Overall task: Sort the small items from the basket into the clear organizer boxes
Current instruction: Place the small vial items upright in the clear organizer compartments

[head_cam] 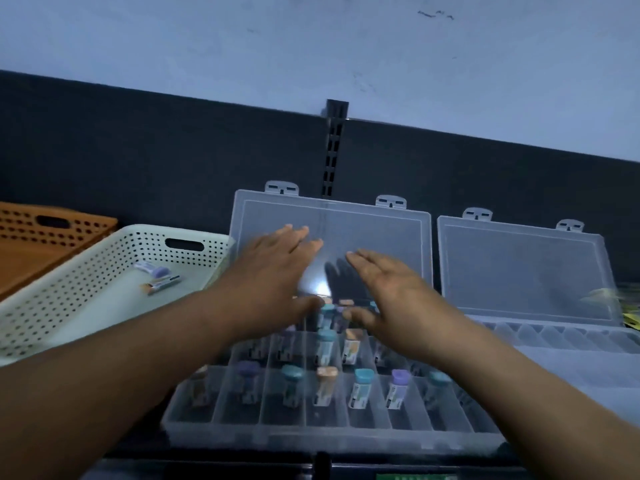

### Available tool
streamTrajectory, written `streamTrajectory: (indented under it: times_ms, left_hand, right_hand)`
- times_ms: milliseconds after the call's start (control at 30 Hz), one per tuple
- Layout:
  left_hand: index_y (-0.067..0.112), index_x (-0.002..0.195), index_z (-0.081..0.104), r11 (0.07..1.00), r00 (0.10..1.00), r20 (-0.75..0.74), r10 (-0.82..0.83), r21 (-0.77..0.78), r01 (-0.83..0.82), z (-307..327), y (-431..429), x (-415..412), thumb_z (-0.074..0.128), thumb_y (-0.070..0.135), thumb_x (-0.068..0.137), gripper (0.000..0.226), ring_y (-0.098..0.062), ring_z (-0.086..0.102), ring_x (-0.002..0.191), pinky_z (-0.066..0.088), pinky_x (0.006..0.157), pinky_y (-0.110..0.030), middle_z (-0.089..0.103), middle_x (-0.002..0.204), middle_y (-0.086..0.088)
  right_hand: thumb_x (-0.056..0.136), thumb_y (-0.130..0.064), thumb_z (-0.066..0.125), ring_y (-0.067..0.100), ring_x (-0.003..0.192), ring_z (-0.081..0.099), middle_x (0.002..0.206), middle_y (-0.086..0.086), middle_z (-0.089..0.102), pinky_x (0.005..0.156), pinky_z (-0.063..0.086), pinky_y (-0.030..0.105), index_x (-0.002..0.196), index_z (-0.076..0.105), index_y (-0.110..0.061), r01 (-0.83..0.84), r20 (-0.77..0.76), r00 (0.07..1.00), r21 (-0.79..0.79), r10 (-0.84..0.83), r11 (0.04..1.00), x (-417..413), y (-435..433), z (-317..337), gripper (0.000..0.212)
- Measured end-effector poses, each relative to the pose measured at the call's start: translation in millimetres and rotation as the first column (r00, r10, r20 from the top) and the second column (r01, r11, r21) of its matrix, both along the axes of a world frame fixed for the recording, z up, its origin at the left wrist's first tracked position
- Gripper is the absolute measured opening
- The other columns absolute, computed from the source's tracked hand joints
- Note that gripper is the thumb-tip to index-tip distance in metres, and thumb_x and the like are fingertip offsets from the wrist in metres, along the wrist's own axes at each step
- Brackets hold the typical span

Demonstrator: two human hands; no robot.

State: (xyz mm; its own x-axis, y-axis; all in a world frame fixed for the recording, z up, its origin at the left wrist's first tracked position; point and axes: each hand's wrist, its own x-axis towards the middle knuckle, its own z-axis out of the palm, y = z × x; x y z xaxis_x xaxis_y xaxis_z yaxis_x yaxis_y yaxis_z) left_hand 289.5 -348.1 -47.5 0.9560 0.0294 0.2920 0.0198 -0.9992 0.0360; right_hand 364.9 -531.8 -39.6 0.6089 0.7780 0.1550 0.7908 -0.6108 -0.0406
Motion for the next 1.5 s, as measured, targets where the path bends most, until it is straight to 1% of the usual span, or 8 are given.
streamTrajectory:
  times_ms: [133,567,833,1000,1067,1133,1267,1500]
  left_hand:
    - [0.024,0.152,0.006,0.997,0.997,0.016,0.076,0.005,-0.076,7,45,-28,0.048,0.061,0.087,0.086,-0.016,-0.001,0.147,0.006,0.119,-0.034,0.002,0.161,0.0]
    - [0.028,0.152,0.004,0.952,0.954,-0.031,0.299,-0.064,-0.301,7,192,-112,0.046,0.064,0.086,0.086,-0.014,-0.002,0.147,0.005,0.117,-0.034,-0.001,0.161,0.004]
    - [0.026,0.151,0.006,0.949,0.949,-0.087,0.303,-0.062,-0.309,-13,249,-126,0.048,0.065,0.085,0.088,-0.018,0.001,0.147,0.007,0.117,-0.036,0.004,0.16,0.002]
    - [0.027,0.152,0.005,0.957,0.959,-0.145,0.243,-0.128,-0.262,-22,256,-125,0.048,0.064,0.086,0.087,-0.017,-0.001,0.147,0.004,0.118,-0.037,0.0,0.161,0.003]
    - [0.027,0.152,0.005,0.96,0.963,-0.149,0.226,-0.135,-0.247,-24,256,-124,0.049,0.063,0.086,0.087,-0.016,-0.002,0.147,0.004,0.118,-0.038,0.001,0.161,0.004]
    - [0.027,0.152,0.005,0.957,0.962,-0.161,0.221,-0.156,-0.246,-26,256,-123,0.049,0.063,0.086,0.086,-0.015,-0.002,0.147,0.003,0.117,-0.037,0.001,0.161,0.004]
    - [0.027,0.152,0.006,0.953,0.958,-0.189,0.215,-0.174,-0.248,-25,256,-123,0.049,0.061,0.087,0.085,-0.015,-0.002,0.147,0.002,0.117,-0.035,0.001,0.161,0.004]
    - [0.027,0.152,0.008,0.953,0.953,-0.19,0.235,-0.148,-0.264,-25,255,-123,0.049,0.06,0.087,0.084,-0.015,0.0,0.147,0.004,0.117,-0.036,0.003,0.161,0.004]
  right_hand:
    - [0.093,-0.051,0.052,0.016,0.148,0.006,0.162,-0.002,0.006,0.118,0.004,0.025,0.154,0.006,-0.023,-0.062,0.019,0.998,-0.022,0.063,0.998,-10,49,4,0.082]
    - [0.09,-0.052,0.055,0.019,0.147,0.012,0.162,0.0,0.01,0.119,0.014,0.031,0.154,0.012,-0.021,-0.244,0.006,0.969,-0.094,0.245,0.965,-53,219,6,0.083]
    - [0.089,-0.049,0.058,0.02,0.145,0.021,0.16,0.0,0.019,0.117,0.022,0.033,0.151,0.023,-0.023,-0.274,-0.139,0.958,-0.177,0.251,0.945,-54,305,-23,0.076]
    - [0.083,-0.036,0.064,0.017,0.12,0.046,0.129,-0.006,0.045,0.097,0.042,0.03,0.126,0.05,-0.039,-0.242,-0.292,0.945,-0.313,0.15,0.918,-40,338,-35,0.045]
    - [0.084,-0.026,0.065,0.016,0.114,0.052,0.125,-0.005,0.049,0.098,0.045,0.031,0.139,0.045,-0.028,-0.251,-0.374,0.92,-0.339,0.115,0.907,-38,344,-38,0.059]
    - [0.083,-0.02,0.067,0.017,0.103,0.057,0.115,-0.003,0.054,0.094,0.048,0.035,0.133,0.051,-0.016,-0.247,-0.395,0.913,-0.334,0.103,0.91,-36,346,-38,0.053]
    - [0.074,-0.023,0.078,0.014,0.083,0.057,0.088,-0.009,0.054,0.08,0.051,0.033,0.106,0.062,-0.017,-0.239,-0.427,0.897,-0.248,0.116,0.939,-29,343,-44,0.035]
    - [0.072,-0.029,0.08,0.014,0.07,0.056,0.082,0.0,0.062,0.061,0.049,0.031,0.079,0.055,-0.019,-0.163,-0.473,0.879,-0.194,0.053,0.967,-29,329,-45,0.028]
